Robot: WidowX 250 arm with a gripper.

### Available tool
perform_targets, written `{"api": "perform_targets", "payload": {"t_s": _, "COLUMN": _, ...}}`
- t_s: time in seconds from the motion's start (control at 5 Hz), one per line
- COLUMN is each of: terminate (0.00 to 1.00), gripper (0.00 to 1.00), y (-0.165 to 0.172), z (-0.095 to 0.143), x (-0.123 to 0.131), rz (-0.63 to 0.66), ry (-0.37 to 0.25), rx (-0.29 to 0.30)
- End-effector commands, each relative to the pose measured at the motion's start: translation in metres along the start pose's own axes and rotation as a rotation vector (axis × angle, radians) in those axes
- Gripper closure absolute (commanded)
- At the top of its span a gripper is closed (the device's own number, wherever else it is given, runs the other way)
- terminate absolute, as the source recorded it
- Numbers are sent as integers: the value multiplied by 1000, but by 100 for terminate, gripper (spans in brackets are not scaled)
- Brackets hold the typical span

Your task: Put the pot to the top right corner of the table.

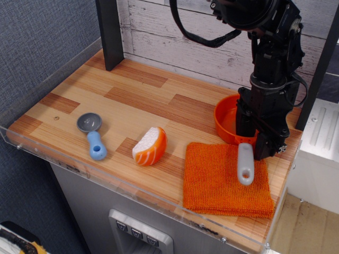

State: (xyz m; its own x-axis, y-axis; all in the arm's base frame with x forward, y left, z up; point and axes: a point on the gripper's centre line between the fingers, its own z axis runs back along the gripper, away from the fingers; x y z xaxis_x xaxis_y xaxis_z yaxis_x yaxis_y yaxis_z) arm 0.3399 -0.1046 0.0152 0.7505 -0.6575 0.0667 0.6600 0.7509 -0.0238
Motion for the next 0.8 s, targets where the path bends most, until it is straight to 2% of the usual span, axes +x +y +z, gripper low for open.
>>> {"api": "perform_targets", "payload": {"t_s": 0.0, "terminate": 0, "gripper": 0, "y": 3, "z": 50, "x": 2, "rz": -47, "ry": -154, "rx": 42}}
{"api": "perform_targets", "payload": {"t_s": 0.4, "terminate": 0, "gripper": 0, "y": 15, "z": 113, "x": -15, "rz": -14, "ry": -268, "rx": 136}}
{"api": "perform_targets", "payload": {"t_s": 0.6, "terminate": 0, "gripper": 0, "y": 22, "z": 141, "x": -37, "rz": 55, "ry": -272, "rx": 187}}
